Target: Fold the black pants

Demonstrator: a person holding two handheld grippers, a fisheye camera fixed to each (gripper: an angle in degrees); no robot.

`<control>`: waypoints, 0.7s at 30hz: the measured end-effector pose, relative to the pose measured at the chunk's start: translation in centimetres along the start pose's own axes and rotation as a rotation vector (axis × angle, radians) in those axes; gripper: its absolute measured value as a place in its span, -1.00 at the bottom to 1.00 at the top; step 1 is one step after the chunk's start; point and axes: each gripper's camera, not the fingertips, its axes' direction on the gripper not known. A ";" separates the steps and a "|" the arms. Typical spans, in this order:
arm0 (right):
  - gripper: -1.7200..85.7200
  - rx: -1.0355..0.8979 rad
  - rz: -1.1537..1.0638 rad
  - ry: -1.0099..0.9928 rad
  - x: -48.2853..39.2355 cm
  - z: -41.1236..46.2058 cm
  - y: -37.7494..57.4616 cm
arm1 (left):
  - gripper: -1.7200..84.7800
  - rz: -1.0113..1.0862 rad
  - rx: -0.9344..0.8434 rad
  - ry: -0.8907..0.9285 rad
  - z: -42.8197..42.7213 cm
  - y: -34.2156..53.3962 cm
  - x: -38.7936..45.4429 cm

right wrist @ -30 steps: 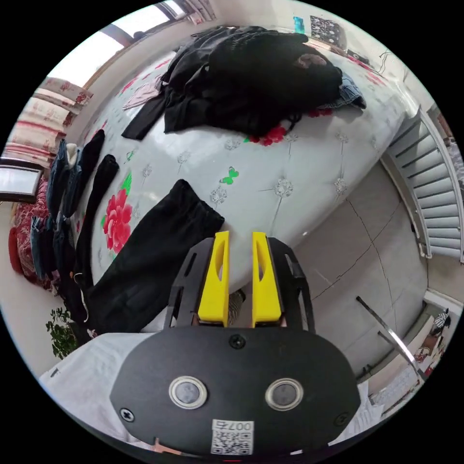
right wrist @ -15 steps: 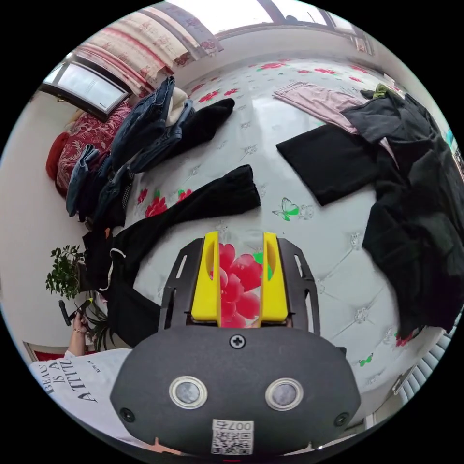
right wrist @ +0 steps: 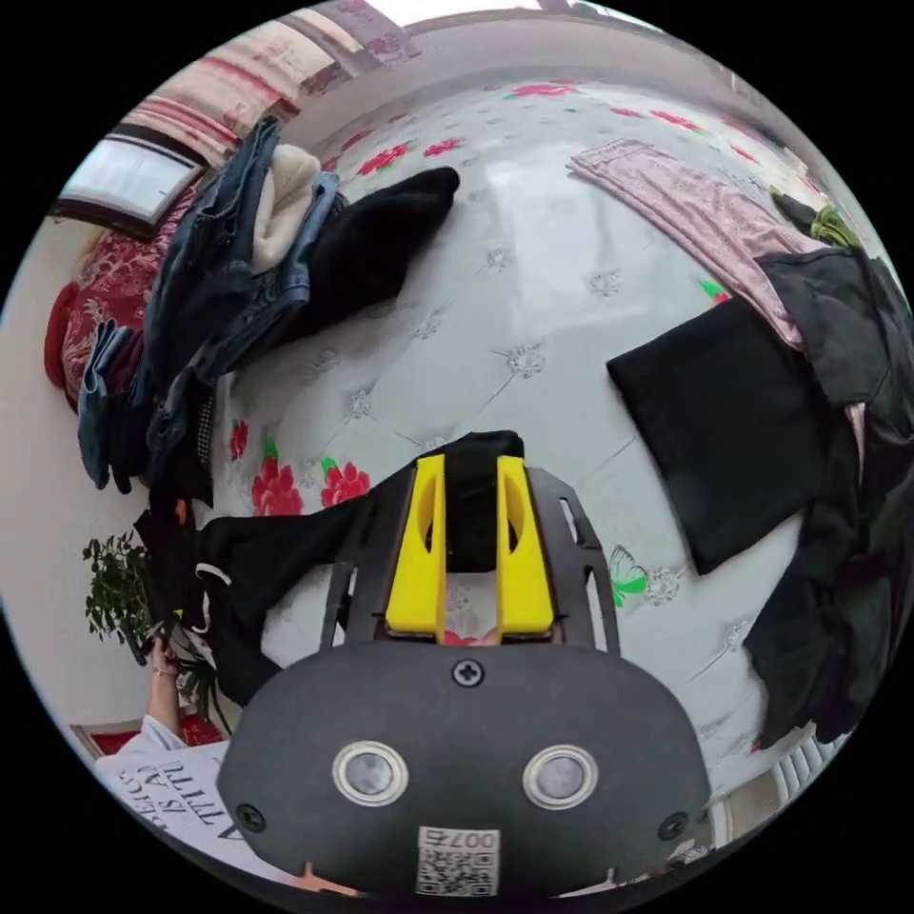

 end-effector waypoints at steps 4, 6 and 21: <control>-0.92 0.356 -0.225 -0.165 -3.0 -11.4 4.4 | -0.98 0.031 -0.002 0.017 -0.5 0.2 0.0; -0.93 0.481 -0.350 -0.093 -3.6 -17.2 9.3 | -0.98 0.047 0.006 0.017 -0.7 0.5 0.4; -0.79 0.075 0.134 0.087 8.4 -6.4 21.4 | -0.93 0.114 0.103 0.064 -4.7 3.9 1.7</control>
